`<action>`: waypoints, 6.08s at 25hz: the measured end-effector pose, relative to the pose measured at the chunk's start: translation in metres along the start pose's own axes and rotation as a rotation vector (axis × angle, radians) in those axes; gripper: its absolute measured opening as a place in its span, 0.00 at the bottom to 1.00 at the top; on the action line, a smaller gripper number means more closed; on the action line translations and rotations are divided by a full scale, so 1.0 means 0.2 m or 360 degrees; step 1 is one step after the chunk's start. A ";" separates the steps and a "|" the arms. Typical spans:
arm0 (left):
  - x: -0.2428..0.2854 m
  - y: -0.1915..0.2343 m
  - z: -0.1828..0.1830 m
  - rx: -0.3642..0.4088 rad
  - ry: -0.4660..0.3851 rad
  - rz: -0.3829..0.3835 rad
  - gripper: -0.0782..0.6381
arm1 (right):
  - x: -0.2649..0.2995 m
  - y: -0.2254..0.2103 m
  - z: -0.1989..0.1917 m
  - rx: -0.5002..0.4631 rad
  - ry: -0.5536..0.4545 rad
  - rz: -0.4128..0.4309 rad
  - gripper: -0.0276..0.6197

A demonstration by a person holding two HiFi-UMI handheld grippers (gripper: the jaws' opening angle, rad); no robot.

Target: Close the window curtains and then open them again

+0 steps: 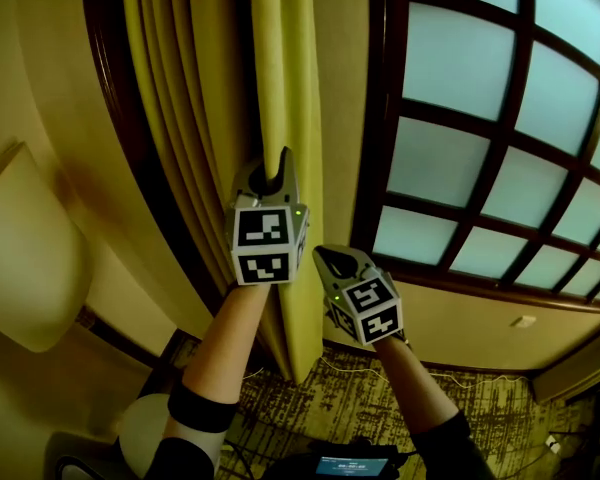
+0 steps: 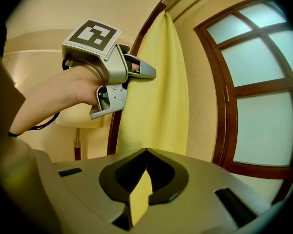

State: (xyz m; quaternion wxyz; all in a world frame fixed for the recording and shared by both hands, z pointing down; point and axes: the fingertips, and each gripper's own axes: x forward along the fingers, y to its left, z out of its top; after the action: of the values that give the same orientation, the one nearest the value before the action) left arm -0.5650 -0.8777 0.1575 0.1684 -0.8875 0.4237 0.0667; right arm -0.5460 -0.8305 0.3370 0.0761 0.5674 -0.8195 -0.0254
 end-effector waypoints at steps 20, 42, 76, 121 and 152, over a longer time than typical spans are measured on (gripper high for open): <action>0.36 -0.91 0.23 0.0044 -0.0068 -0.0132 0.13 | -0.70 -0.66 -0.14 0.0080 -0.0005 -0.0309 0.07; 0.44 -2.31 0.64 0.0101 -0.0139 -0.0321 0.12 | -1.95 -1.43 -0.46 0.0228 0.0004 -0.0608 0.07; 0.70 -3.76 0.87 -0.0083 -0.0316 -0.0754 0.12 | -2.92 -2.15 -0.78 0.0270 0.0135 -0.1041 0.07; 0.72 -5.19 1.27 0.0210 -0.0244 -0.0397 0.11 | -4.25 -2.86 -1.02 0.0308 0.0036 -0.0766 0.07; 0.52 -5.64 1.28 -0.0002 -0.0235 -0.0750 0.13 | -4.65 -2.86 -1.09 0.0335 0.0102 -0.1018 0.07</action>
State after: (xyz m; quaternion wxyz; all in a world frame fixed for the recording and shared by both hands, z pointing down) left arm 0.3812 -0.2037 0.1635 0.2094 -0.9546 0.1916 0.0906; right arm 0.3364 -0.1556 0.3891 0.0309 0.8011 -0.5953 0.0547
